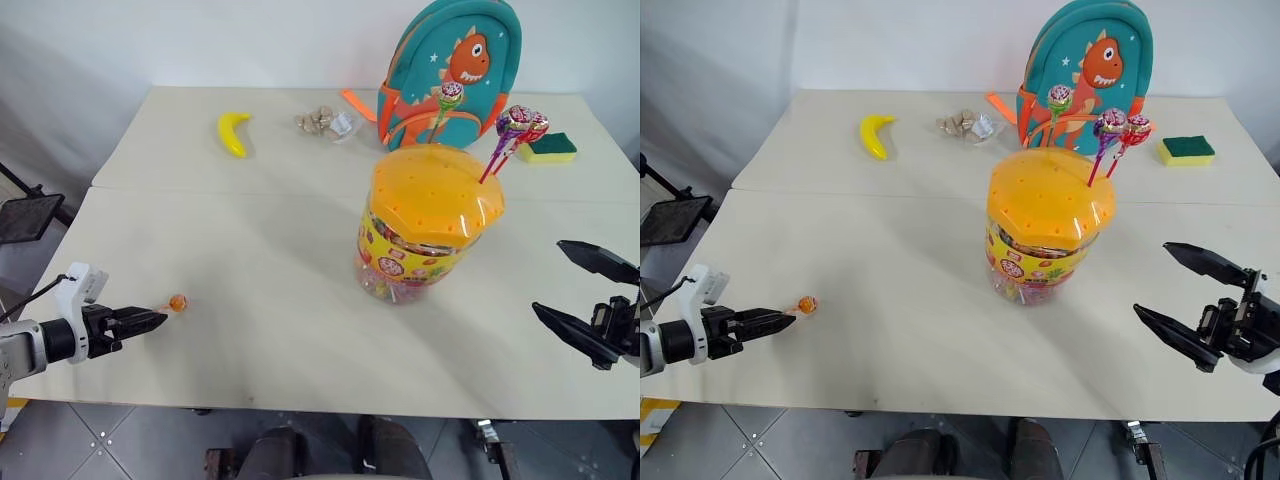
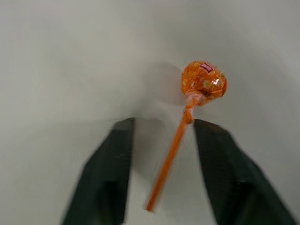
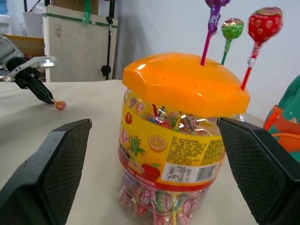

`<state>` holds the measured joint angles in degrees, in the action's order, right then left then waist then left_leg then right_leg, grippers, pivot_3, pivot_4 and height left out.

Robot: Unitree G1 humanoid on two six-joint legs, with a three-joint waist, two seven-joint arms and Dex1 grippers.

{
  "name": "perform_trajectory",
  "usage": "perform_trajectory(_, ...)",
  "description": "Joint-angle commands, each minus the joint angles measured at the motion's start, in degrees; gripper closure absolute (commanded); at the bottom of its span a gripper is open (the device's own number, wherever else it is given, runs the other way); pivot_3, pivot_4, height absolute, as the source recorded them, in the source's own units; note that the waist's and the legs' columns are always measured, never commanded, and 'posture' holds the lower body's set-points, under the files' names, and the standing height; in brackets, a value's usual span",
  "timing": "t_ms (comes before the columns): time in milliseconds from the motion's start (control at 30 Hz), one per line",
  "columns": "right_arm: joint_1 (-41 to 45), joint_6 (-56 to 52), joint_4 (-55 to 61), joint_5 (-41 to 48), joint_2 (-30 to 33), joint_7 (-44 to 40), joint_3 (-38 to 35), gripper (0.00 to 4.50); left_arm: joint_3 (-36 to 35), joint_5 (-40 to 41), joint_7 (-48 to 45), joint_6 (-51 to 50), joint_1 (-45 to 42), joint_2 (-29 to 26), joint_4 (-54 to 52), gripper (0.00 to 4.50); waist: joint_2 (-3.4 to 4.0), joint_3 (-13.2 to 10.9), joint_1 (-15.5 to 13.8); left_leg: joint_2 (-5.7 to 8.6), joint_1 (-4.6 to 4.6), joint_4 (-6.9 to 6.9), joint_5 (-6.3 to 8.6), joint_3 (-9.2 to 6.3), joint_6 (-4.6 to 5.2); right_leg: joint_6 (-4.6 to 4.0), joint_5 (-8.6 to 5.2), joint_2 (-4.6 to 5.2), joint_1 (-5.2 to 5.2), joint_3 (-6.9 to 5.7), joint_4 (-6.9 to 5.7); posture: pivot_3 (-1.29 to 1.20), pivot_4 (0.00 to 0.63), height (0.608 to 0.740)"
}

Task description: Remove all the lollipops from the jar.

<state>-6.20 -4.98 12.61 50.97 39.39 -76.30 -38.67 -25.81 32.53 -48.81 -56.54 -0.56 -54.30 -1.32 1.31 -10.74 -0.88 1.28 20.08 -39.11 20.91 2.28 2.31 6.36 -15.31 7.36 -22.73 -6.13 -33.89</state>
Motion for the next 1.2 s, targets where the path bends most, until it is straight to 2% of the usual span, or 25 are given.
perform_trajectory(33, -0.7, 1.0, 1.0, 0.92, -0.09, 1.9, -3.33, 0.0, -4.54, -0.94, -5.73, 10.34, 0.06, -1.6, 6.96, 0.95, -0.01, 0.0, 0.1, 0.0, 0.01, 0.0, -0.01, 0.0, -0.02, -0.03, -0.02, 0.0, -0.04, -0.01, 0.0, 0.0, 0.15, 0.74)
perform_trajectory(133, -0.98, 1.08, 0.88, 1.27, -0.14, 3.86, -5.09, 0.0, -8.89, 1.7, -16.63, 22.4, -2.5, -2.84, 10.56, 0.03, -0.07, -0.03, 0.1, -0.02, 0.1, 0.0, -0.01, 0.01, -0.03, -0.08, -0.04, 0.0, -0.18, -0.04, -0.01, 0.0, 0.15, 0.74)
perform_trajectory(200, -0.76, 0.91, 0.53, 1.65, 0.02, 5.06, -6.3, 0.0, -10.32, 4.24, -20.87, 24.29, -5.52, -3.83, 11.09, 0.03, -0.21, -0.05, -0.26, -0.01, 0.16, 0.0, -0.01, 0.03, -0.02, -0.08, -0.04, 0.01, -0.22, -0.04, -0.01, 0.0, 0.15, 0.74)
perform_trajectory(233, -0.28, 0.53, 0.93, 2.67, -0.18, 6.93, -7.49, 0.0, -9.1, 6.17, -21.96, 24.08, -10.39, -3.88, 10.69, 0.03, -0.26, -0.04, -0.56, -0.01, 0.18, 0.0, -0.01, 0.02, -0.02, -0.08, -0.04, 0.03, -0.22, -0.06, -0.01, 0.0, 0.15, 0.74)
perform_trajectory(333, 0.2, -0.23, 2.58, 4.43, -0.68, 10.54, -9.14, 0.0, -2.72, 10.12, -24.02, 20.47, -21.68, -2.68, 7.75, 0.03, -0.24, -0.04, -1.32, 0.14, 0.2, -0.05, -0.03, -0.09, 0.02, 0.01, 0.01, 0.15, -0.14, -0.13, -0.02, 0.0, 0.15, 0.74)
perform_trajectory(433, -0.89, -0.54, 4.71, 4.96, -1.22, 12.45, -9.5, 0.0, 5.38, 10.95, -27.18, 16.98, -28.8, -1.85, 5.26, 0.03, -0.24, -0.04, -0.97, 0.19, 0.15, -0.05, -0.18, -0.05, 0.29, 0.11, 0.06, 0.11, -0.02, -0.13, -0.08, 0.0, 0.15, 0.74)
perform_trajectory(533, -2.09, -0.5, 6.78, 5.7, -1.69, 15.13, -11.04, 0.0, 12.42, 9.65, -28.07, 20.25, -40.15, 4.94, 7.63, 0.03, -0.24, -0.05, -0.77, 0.2, 0.17, -0.04, -0.21, 0.01, 0.34, 0.11, 0.06, -0.06, -0.02, -0.18, -0.12, 0.0, 0.15, 0.74)
perform_trajectory(700, -2.91, 0.04, 8.92, 5.72, -3.03, 18.26, -11.78, 0.0, 18.08, 9.08, -24.86, 24.67, -58.88, 23.88, 17.73, 0.03, -0.61, -0.18, -0.94, 0.12, 0.19, -0.28, -0.26, 0.27, 0.44, 0.31, 0.17, -0.68, 0.03, -0.15, -0.09, 0.0, 0.15, 0.74)
perform_trajectory(767, -3.44, 0.25, 10.21, 5.65, -3.89, 19.09, -11.51, 0.0, 20.28, 6.53, -24.03, 26.78, -64.49, 29.41, 23.26, 0.03, -0.66, -0.2, -1.1, 0.08, 0.25, -0.44, -0.26, 0.27, 0.44, 0.35, 0.19, -0.71, 0.04, -0.13, -0.09, 0.0, 0.15, 0.74)
perform_trajectory(900, -4.28, 0.8, 12.91, 5.65, -5.48, 21.31, -11.42, 0.0, 25.03, -2.17, -22.57, 34.23, -75.18, 37.16, 39.85, 0.03, -0.66, -0.21, -0.78, 0.07, 0.24, -0.41, -0.25, 0.46, 0.46, 0.38, 0.21, -0.79, 0.01, -0.17, -0.02, 0.0, 0.15, 0.74)
perform_trajectory(1067, -6.62, 0.45, 18.43, 7.82, -7.26, 25.67, -12.15, 0.0, 26.32, -10.73, -13.25, 42.64, -86.48, 45.59, 59.09, 0.03, -0.71, -0.24, -0.81, 0.04, 0.25, -0.35, -0.25, 0.54, 0.48, 0.39, 0.21, -0.79, -0.05, -0.16, 0.03, 0.0, 0.15, 0.74)
perform_trajectory(1200, -8.77, 0.55, 21.95, 8.92, -7.98, 28.07, -12.42, 0.0, 25.39, -14.36, -9.31, 47.35, -90.6, 49.21, 67.48, 0.03, -0.72, -0.25, -0.83, 0.04, 0.25, -0.27, -0.22, 0.57, 0.52, 0.41, 0.22, -0.78, -0.07, -0.15, 0.07, 0.0, 0.15, 0.74)
